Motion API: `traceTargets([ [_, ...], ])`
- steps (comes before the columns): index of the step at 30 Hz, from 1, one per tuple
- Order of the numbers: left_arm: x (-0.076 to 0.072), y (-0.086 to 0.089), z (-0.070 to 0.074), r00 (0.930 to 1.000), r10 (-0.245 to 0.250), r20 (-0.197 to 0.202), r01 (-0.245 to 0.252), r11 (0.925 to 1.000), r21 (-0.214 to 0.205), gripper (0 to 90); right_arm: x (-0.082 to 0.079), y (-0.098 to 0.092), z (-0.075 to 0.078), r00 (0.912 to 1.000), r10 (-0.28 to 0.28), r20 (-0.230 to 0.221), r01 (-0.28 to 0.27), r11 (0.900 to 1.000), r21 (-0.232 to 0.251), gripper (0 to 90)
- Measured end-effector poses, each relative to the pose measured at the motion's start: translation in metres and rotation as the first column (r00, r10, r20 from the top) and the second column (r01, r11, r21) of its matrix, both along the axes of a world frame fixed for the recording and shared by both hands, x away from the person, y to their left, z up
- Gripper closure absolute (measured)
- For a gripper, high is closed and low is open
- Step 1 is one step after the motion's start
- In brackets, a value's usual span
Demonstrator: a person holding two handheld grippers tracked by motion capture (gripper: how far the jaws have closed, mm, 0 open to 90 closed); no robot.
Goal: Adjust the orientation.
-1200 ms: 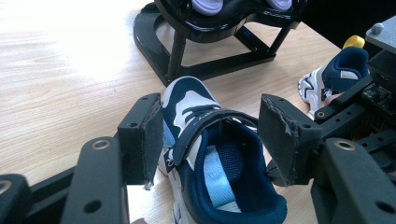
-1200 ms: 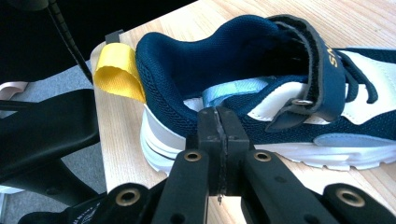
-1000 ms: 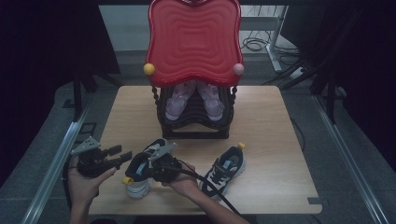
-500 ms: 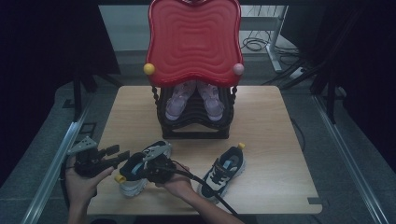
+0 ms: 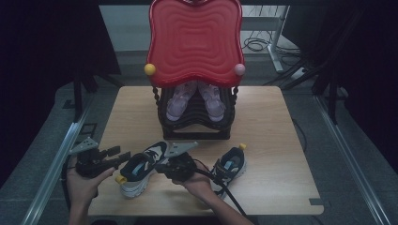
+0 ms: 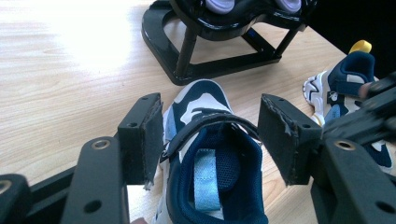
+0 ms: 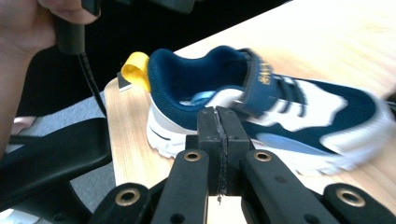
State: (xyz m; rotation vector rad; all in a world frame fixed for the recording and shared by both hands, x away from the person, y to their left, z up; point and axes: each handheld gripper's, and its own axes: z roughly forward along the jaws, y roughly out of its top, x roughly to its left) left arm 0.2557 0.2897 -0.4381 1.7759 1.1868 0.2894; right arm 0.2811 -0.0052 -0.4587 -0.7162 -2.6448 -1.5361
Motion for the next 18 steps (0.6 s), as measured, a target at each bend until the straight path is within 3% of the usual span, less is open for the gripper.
traceTargets([
  [11,-0.001,-0.001,0.000,1.0000,0.009,-0.001,-0.009,0.9999,0.011,41.3,-0.010,-0.077,0.010,0.9924,-0.117,0.037,0.114,0.9907,0.073,89.1],
  [18,-0.001,-0.002,-0.002,1.0000,0.006,-0.004,-0.006,0.9999,0.013,41.3,-0.022,-0.122,0.011,0.9798,-0.193,0.052,0.188,0.9783,0.086,89.2],
])
